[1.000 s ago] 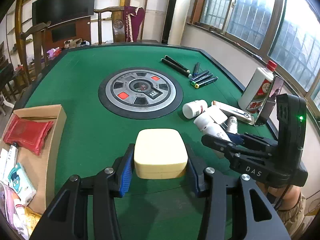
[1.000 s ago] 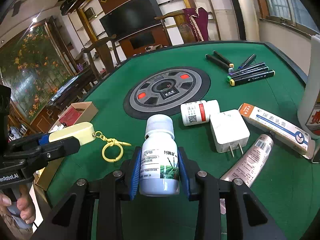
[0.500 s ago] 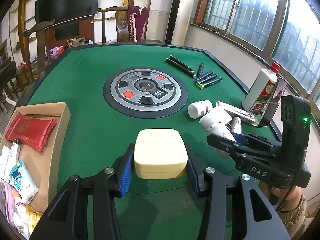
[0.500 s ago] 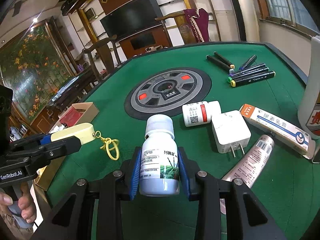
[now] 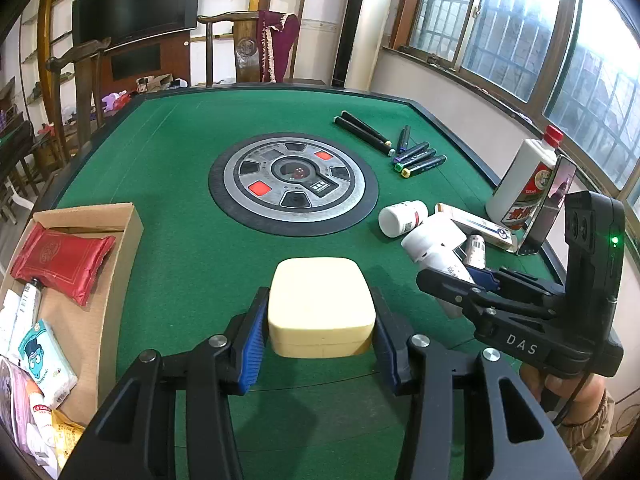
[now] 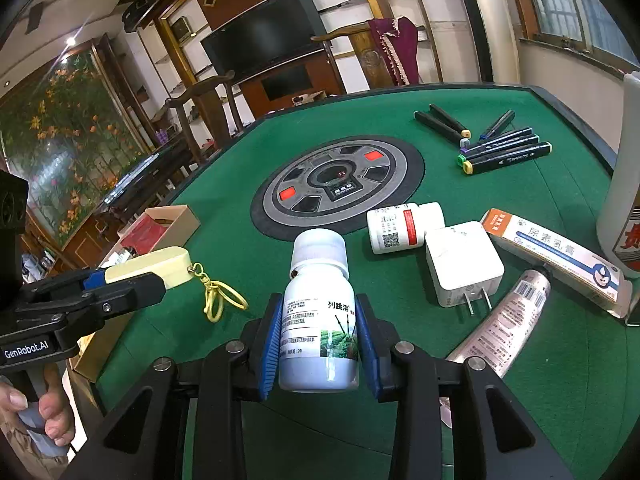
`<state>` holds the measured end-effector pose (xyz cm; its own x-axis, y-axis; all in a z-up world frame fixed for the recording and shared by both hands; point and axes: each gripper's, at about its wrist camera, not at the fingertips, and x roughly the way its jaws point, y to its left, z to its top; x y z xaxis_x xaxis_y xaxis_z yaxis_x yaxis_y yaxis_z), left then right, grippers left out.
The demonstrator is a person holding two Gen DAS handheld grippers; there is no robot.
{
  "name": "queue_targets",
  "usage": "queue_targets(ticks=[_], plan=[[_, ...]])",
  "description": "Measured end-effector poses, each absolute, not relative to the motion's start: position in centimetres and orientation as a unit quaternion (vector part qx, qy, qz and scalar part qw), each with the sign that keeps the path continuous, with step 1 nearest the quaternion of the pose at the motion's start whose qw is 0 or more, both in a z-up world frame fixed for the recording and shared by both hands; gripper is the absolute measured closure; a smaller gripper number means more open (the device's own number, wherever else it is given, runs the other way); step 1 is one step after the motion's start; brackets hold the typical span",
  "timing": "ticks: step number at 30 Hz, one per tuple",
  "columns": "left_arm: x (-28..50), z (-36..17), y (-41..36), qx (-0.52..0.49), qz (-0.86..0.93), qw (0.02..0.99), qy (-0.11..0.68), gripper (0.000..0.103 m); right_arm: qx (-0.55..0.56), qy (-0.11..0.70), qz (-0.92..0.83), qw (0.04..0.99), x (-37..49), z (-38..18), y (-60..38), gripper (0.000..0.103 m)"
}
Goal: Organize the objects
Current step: 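Lift the soap box with the left gripper while the right holds the white bottle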
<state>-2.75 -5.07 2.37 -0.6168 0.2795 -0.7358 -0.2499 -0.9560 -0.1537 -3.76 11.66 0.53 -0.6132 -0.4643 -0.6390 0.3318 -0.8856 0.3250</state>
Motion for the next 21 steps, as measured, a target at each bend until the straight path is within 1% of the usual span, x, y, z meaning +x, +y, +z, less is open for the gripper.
queue_targets(ticks=[21], plan=[[-2.0, 2.9, -6.9, -0.404, 0.905, 0.134, -0.024, 0.057, 0.374, -0.080, -0.893, 0.239, -2.9, 1.0, 9.4, 0.066]])
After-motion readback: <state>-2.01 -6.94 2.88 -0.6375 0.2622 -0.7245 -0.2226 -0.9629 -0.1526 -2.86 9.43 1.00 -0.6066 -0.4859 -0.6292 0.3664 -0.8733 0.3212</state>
